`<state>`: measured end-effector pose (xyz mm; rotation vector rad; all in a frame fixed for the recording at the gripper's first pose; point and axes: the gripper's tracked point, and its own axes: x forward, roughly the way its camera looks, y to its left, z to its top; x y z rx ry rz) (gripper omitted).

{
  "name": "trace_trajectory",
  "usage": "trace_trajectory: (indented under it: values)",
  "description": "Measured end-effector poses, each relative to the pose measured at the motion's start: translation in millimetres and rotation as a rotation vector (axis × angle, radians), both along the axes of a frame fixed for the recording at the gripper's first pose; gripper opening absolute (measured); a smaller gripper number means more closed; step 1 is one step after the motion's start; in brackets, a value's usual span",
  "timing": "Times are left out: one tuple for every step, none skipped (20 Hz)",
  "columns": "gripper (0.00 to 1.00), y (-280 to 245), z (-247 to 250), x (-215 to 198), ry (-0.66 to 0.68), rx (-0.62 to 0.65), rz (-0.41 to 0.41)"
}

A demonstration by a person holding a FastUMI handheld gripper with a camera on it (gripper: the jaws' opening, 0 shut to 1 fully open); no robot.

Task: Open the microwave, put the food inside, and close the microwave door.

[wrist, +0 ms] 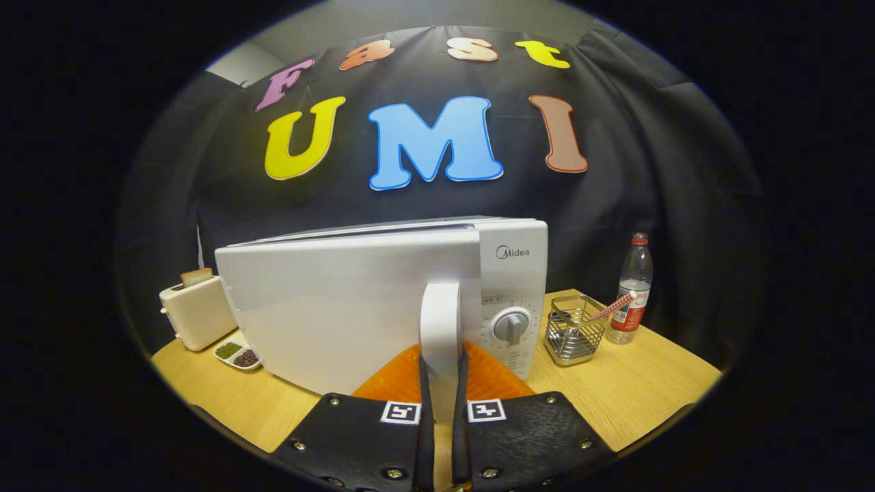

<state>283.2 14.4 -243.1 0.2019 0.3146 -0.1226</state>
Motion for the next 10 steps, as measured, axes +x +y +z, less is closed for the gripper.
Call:
trace_trajectory:
  values:
    - [0.10, 5, 3, -9, -0.006, 0.006, 0.019]
    - [0.10, 11, 4, -18, -0.014, 0.014, 0.039]
    - [0.11, 17, 7, -27, -0.020, 0.017, 0.061]
    - [0.10, 24, 8, -37, -0.029, 0.017, 0.083]
    - [0.11, 32, 11, -47, -0.033, 0.020, 0.106]
    - [0.10, 40, 13, -57, -0.039, 0.027, 0.127]
    - [0.10, 50, 16, -68, -0.043, 0.038, 0.149]
    - [0.10, 61, 20, -79, -0.053, 0.049, 0.172]
    - [0.10, 73, 22, -90, -0.064, 0.052, 0.200]
    - [0.10, 86, 26, -100, -0.079, 0.054, 0.232]
